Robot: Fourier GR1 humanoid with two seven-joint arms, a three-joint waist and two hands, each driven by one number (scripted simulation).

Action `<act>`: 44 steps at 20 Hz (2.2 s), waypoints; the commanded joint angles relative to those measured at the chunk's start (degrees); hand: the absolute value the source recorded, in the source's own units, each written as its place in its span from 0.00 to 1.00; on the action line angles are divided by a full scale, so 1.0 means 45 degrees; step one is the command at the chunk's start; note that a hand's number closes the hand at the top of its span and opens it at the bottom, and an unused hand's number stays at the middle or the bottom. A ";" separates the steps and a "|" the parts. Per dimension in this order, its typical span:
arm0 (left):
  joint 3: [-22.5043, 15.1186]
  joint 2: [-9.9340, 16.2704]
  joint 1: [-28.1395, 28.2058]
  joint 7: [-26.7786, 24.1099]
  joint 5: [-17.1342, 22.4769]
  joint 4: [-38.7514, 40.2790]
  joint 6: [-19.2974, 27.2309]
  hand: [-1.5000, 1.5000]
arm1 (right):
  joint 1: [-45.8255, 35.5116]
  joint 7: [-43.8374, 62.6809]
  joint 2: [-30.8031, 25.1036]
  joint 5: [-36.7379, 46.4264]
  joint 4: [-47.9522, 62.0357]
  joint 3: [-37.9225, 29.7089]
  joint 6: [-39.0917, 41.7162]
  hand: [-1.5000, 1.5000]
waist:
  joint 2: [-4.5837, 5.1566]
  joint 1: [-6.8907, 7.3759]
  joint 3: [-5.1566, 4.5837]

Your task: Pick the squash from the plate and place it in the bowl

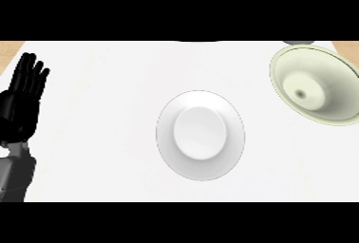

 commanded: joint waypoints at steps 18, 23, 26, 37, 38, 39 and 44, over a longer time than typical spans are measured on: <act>0.0145 -0.0365 -0.0166 0.0146 -0.0413 -0.0027 0.0015 0.50 | -0.4123 0.1244 0.5964 0.5348 0.5477 0.3976 -0.3322 0.00 | 0.0021 -0.0077 0.0022; 0.0135 -0.0277 -0.0509 0.0649 -0.0456 -0.0197 0.0083 0.50 | -0.4502 -0.0379 0.7271 0.4391 0.7233 0.2838 -0.4074 0.00 | 0.0038 -0.0067 0.0039; -0.0103 -0.0640 -0.0126 0.0045 -0.0781 -0.0157 0.0204 0.50 | -0.4769 -0.1296 0.8210 0.4031 0.7648 0.2246 -0.5158 0.00 | 0.0051 -0.0059 0.0038; 0.0411 -0.0233 0.0031 0.0825 -0.0329 -0.0713 -0.0077 0.50 | -0.4941 -0.4014 0.6162 0.2706 0.9594 -0.1209 -0.7305 0.00 | 0.0004 -0.0116 0.0038; 0.0566 -0.0269 0.0301 -0.0018 -0.0381 -0.0111 -0.0288 0.50 | -0.4382 -0.3952 0.5754 0.2439 0.9234 -0.1438 -0.6930 0.00 | -0.0027 -0.0294 0.0024; 0.0592 -0.0252 0.0017 -0.0039 -0.0354 0.0040 -0.0294 0.50 | -0.4474 -0.4323 0.5428 0.2084 0.9961 -0.1975 -0.6734 0.00 | 0.0027 -0.0234 0.0036; 0.0938 0.0008 0.0471 -0.0127 0.0232 -0.0023 -0.1102 0.50 | -0.3541 -0.5997 0.4135 0.1004 1.1341 -0.3284 -0.4888 0.00 | 0.0027 -0.0152 0.0043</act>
